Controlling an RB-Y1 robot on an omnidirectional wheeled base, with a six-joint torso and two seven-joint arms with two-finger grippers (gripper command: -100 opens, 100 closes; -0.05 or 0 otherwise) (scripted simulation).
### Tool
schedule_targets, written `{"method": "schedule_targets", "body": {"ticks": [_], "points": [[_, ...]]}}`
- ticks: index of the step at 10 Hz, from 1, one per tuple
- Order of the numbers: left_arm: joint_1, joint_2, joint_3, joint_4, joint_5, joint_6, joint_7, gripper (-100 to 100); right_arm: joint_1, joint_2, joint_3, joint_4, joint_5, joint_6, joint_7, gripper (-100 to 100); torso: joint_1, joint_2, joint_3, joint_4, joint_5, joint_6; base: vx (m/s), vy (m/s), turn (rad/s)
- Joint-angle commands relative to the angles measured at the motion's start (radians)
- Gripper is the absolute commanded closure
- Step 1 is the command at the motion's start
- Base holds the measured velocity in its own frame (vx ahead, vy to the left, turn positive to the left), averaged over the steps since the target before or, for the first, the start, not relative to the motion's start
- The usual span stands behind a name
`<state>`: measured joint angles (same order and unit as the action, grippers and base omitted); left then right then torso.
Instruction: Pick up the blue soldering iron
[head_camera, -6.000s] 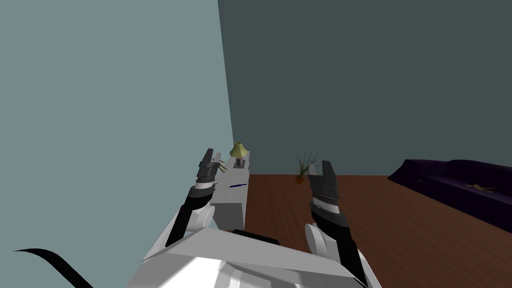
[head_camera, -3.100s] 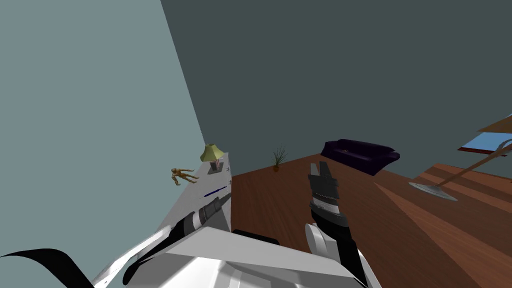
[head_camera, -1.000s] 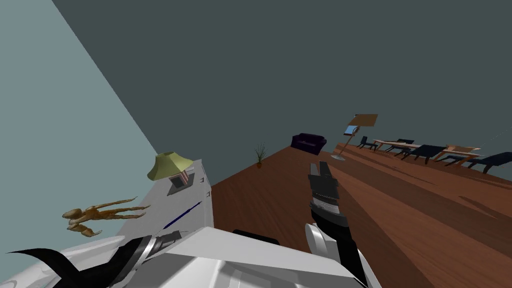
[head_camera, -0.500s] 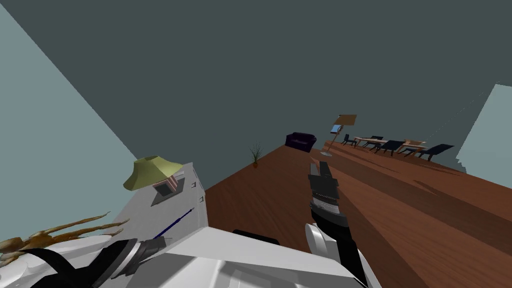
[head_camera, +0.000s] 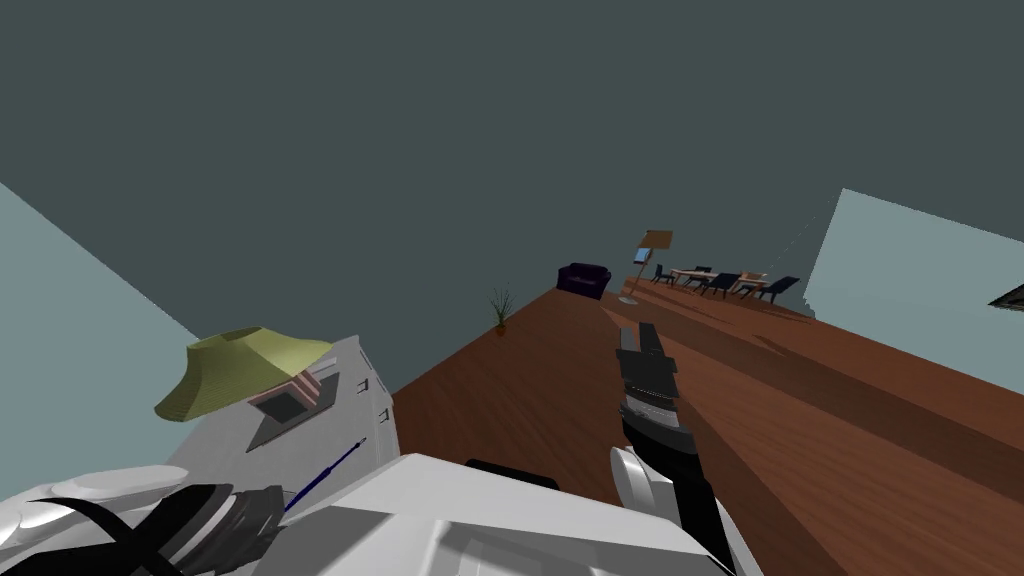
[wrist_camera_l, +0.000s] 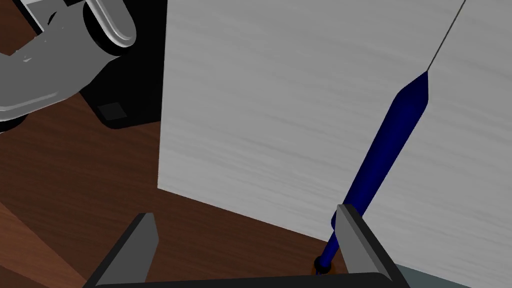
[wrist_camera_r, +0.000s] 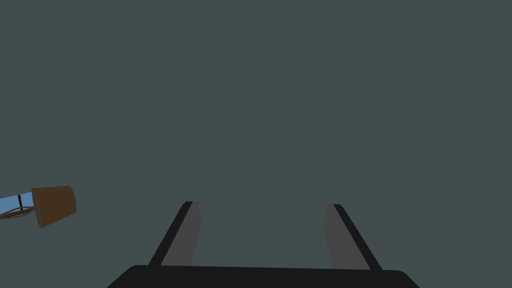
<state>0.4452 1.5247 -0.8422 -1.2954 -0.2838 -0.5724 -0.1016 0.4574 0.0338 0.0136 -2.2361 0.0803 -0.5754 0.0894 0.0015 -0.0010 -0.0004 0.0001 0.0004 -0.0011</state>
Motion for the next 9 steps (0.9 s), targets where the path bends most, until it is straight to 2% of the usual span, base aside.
{"method": "schedule_targets", "body": {"ticks": [1, 3, 6, 8, 9], "points": [[-0.029, 0.006, -0.050, 0.038, -0.030, 0.021, 0.012, -100, 0.000, 0.000, 0.000, 0.000, 0.000, 0.000, 0.000, 0, 0.000, 0.000, 0.000, 0.000, 0.000, 0.000, 0.015, 0.026, -0.277], [-0.050, 0.006, -0.110, 0.072, -0.056, 0.041, 0.019, -100, 0.000, 0.000, 0.000, 0.000, 0.000, 0.000, 0.000, 0, 0.001, -0.001, 0.000, 0.000, 0.000, 0.000, 0.017, 0.044, -0.239], [-0.072, -0.014, -0.177, 0.104, -0.085, 0.063, 0.028, -100, 0.000, 0.000, 0.000, 0.000, 0.000, 0.000, 0.000, 0, 0.002, 0.000, 0.000, 0.000, 0.001, -0.001, 0.012, 0.047, -0.158], [-0.082, -0.036, -0.213, 0.118, -0.100, 0.075, 0.033, -100, 0.000, 0.000, 0.000, 0.000, 0.000, 0.000, 0.000, 0, 0.001, 0.000, 0.000, 0.000, 0.000, -0.001, 0.010, 0.029, -0.129], [-0.076, -0.024, -0.199, 0.108, -0.093, 0.070, 0.031, -100, 0.000, 0.000, 0.000, 0.000, 0.000, 0.000, 0.000, 0, 0.000, 0.000, 0.000, 0.000, 0.000, -0.001, 0.003, 0.014, -0.025]]}}
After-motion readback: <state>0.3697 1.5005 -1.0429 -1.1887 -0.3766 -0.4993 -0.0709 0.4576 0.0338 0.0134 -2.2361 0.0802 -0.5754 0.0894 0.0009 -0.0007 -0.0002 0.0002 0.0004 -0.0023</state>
